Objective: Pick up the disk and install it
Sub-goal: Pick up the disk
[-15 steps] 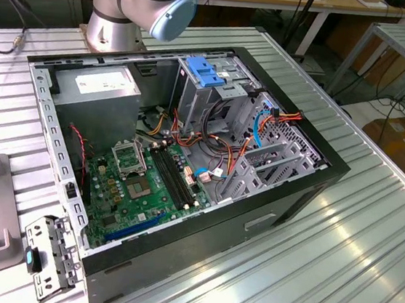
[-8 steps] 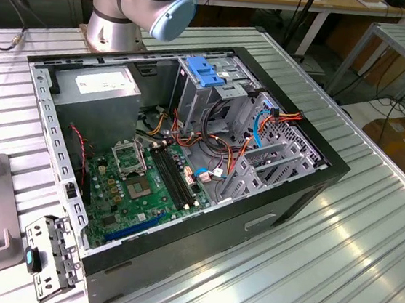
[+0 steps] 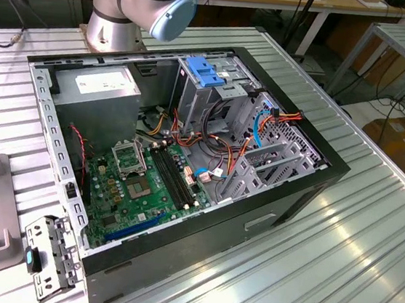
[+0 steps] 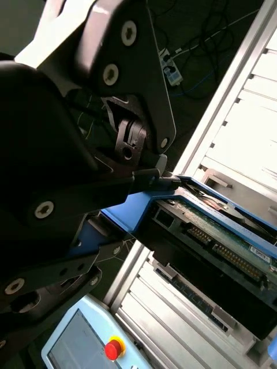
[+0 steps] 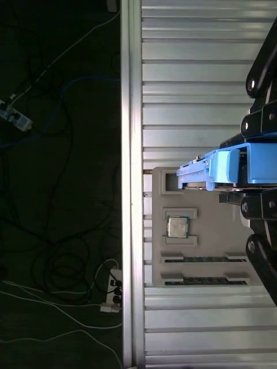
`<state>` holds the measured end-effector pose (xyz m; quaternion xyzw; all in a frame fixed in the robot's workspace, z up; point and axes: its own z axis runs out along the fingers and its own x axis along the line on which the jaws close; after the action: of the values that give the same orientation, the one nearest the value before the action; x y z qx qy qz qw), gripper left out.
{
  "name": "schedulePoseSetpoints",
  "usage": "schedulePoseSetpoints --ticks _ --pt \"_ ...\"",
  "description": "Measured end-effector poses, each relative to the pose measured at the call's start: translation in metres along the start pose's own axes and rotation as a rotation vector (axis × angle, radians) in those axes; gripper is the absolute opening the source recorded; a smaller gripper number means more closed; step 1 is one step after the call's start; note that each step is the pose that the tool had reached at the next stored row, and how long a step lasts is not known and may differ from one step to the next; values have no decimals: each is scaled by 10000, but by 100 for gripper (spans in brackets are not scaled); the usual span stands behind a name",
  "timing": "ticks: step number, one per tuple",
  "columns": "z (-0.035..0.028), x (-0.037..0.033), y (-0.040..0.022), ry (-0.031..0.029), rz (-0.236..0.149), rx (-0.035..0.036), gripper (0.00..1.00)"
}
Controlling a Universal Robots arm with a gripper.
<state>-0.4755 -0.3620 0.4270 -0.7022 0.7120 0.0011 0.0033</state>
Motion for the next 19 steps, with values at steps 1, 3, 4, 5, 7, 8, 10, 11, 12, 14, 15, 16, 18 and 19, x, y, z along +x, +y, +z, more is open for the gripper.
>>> schedulePoseSetpoints --ticks 1,3,4,5,7,8,10,11,12,14,15,16,18,19 --pt "-10 0 0 0 0 0 37" --pt "-32 0 0 0 0 0 37" --pt "-53 0 0 0 0 -1 37" --pt "-65 0 0 0 0 -1 37" --pt "-85 -1 0 0 0 0 37" --pt "-96 -1 0 0 0 -1 37" --pt "-119 -1 0 0 0 -2 37" --pt "-129 -1 0 0 0 -1 37" --pt "-151 -1 0 0 0 -3 37" --pt "-177 -1 -1 0 0 -4 37" --pt "-198 -1 0 0 -1 -5 37" --pt "-210 -1 0 0 0 -6 37" --pt "-235 -1 -1 0 0 -9 37" --pt "-247 -1 -1 0 0 -11 37"
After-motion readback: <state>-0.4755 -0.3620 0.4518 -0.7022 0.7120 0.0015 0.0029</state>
